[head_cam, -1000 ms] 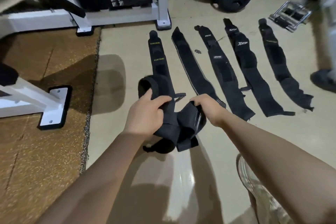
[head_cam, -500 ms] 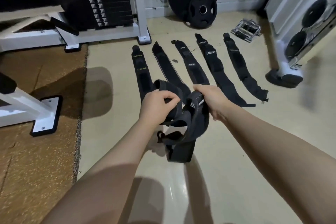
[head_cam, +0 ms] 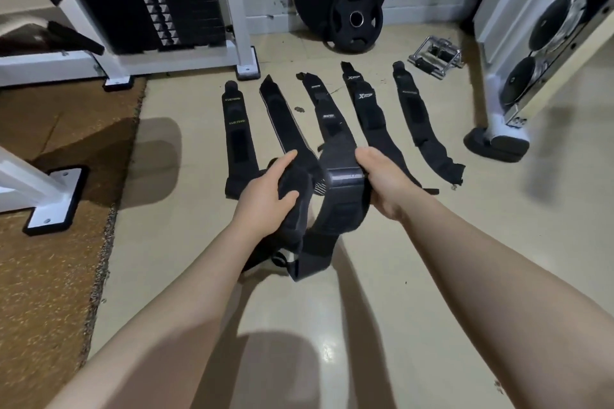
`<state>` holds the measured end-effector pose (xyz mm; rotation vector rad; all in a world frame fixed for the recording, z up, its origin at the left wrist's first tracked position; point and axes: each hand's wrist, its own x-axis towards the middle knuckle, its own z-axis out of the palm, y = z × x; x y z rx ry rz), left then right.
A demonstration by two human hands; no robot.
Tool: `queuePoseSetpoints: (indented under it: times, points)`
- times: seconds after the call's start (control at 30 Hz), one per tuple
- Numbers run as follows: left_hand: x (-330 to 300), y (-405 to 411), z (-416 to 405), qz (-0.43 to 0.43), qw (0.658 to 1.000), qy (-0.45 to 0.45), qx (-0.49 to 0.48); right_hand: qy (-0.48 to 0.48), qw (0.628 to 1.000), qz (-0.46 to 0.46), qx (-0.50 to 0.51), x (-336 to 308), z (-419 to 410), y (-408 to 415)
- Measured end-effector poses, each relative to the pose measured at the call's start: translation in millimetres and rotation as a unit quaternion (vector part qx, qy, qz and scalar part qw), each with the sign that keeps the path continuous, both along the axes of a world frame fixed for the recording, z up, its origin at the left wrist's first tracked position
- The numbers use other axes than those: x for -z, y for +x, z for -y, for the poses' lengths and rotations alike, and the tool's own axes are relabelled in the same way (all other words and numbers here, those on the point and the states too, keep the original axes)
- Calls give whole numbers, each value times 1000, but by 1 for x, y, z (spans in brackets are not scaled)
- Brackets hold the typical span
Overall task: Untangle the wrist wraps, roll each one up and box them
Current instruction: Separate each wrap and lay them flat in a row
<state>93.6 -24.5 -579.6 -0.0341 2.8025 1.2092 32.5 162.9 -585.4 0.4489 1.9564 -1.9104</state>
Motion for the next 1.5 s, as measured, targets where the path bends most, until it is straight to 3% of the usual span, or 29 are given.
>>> queuePoseSetpoints:
  times: [0.07,0.23,0.4,0.53,0.63,0.73,0.87,1.0,1.13,1.33,1.5]
  points:
    - [-1,1,-8,-3,998,59,-19,-65,995,32,-66,-4,-1,10]
    - [5,-8,-34,42,970,237,-46,-194,979,35,-56,3,-11,23]
    - [9,-11,-41,117,936,330,-36,-181,978,-70,-77,8,-30,28]
    - [2,-11,-51,190,830,508,-128,-180,971,-106,-117,19,-41,36]
    - [4,-15,-62,245,810,493,-202,-189,967,-89,-144,27,-44,41]
    - [7,-16,-62,226,766,532,-282,-192,964,-58,-176,33,-42,44]
    - [25,-15,-62,97,808,496,-302,-204,968,-26,-145,37,-38,44]
    - [24,-11,-60,29,823,513,-241,-157,982,-36,-98,40,-33,40]
    - [15,-14,-49,19,866,475,-156,-202,979,-20,-24,41,-40,35]
    - [2,-18,-45,7,923,377,-83,-336,941,-5,32,37,-45,32]
    - [-3,-18,-52,10,943,327,-53,-369,921,9,124,32,-42,37]
